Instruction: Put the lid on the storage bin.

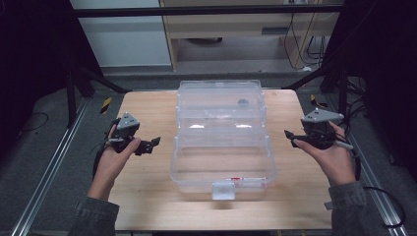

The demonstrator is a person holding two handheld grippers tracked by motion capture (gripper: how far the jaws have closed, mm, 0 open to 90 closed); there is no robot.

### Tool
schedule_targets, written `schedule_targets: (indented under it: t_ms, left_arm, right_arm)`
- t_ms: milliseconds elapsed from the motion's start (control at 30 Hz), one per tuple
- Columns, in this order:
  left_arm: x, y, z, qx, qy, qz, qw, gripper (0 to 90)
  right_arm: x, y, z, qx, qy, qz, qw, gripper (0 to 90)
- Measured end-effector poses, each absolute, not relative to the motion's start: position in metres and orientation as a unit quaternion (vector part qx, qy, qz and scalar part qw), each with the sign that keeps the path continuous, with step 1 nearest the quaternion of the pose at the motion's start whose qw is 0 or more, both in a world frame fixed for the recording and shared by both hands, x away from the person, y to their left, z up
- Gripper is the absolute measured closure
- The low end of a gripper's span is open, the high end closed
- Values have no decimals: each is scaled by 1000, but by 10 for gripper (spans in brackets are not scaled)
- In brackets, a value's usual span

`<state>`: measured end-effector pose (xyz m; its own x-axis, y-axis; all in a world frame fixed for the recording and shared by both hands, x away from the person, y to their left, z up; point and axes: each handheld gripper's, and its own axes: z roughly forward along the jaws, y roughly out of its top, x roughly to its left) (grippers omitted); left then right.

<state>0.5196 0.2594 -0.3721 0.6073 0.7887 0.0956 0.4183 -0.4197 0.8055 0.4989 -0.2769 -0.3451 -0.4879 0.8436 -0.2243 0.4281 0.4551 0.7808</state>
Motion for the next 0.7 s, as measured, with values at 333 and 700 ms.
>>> schedule_targets:
  t_ms: [333,700]
  left_arm:
    - [507,238,-336,873,285,214,333,36]
    - [487,195,-330,907,205,190,314,39]
  right_arm:
    - [524,-240,-298,290,873,278,277,530]
    - [561,-190,-273,190,922,221,254,626]
